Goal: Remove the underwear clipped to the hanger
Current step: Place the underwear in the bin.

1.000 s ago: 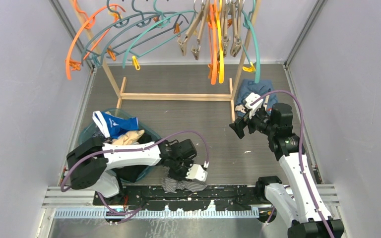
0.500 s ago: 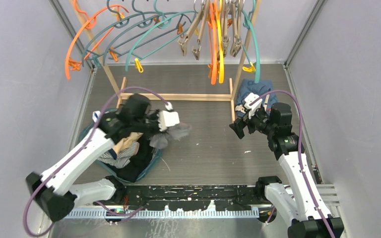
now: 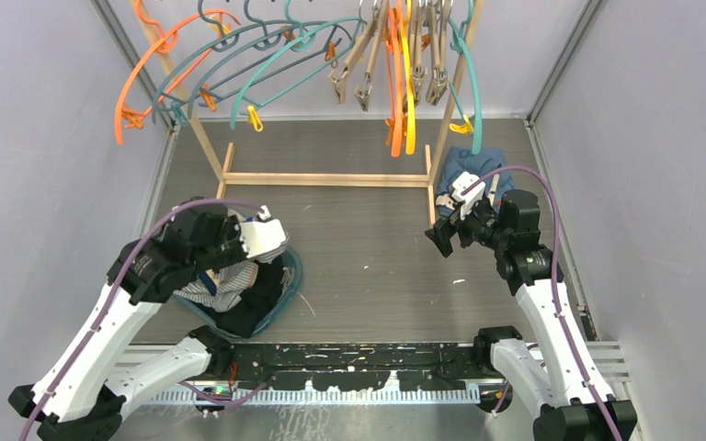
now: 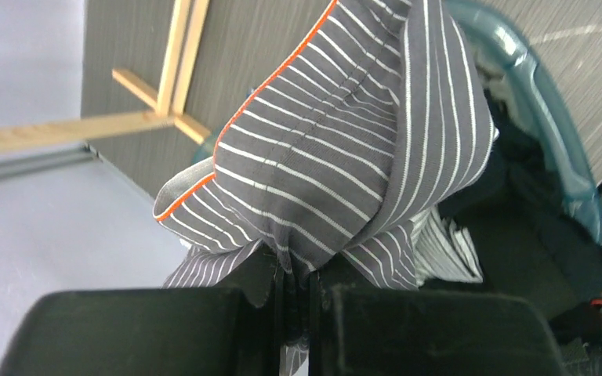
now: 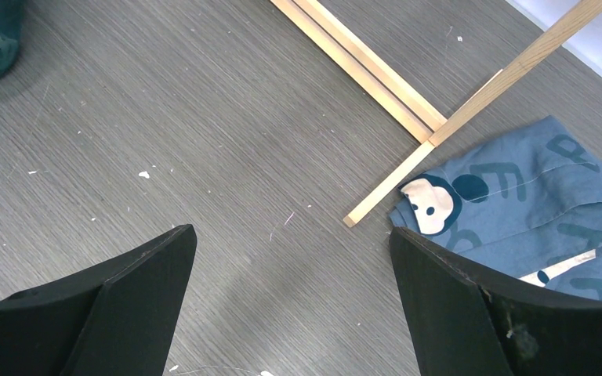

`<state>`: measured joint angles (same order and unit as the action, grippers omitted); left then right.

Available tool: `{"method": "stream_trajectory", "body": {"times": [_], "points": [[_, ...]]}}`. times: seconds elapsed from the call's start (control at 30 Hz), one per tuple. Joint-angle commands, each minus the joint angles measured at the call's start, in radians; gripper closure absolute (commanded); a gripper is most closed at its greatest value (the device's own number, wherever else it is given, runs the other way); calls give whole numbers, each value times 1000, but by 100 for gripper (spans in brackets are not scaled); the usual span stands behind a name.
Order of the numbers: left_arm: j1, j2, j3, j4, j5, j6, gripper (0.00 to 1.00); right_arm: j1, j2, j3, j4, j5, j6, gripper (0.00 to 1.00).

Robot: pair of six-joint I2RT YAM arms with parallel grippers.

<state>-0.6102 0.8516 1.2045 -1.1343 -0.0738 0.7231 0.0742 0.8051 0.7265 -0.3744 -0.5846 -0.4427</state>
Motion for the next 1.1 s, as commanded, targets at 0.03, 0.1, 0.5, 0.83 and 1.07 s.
{"method": "stream_trajectory", "body": {"times": [0.03,0.1,0.5,0.83,1.07], "points": [[8,-28,-67,-94,-123,-2,99,-6,-2,8,38,-4,-11,0],[8,-17,-88,-106,-99,-27,97,-5,-3,7,37,-5,-10,0],[9,90,-431,129,-6,-98,73,-6,-15,1,36,-31,-10,0],[9,136,-497,227,30,-155,33,-5,-3,2,29,-37,-13,0],[10,0,-381,114,74,-112,1,-5,4,-1,29,-48,-12,0]]}}
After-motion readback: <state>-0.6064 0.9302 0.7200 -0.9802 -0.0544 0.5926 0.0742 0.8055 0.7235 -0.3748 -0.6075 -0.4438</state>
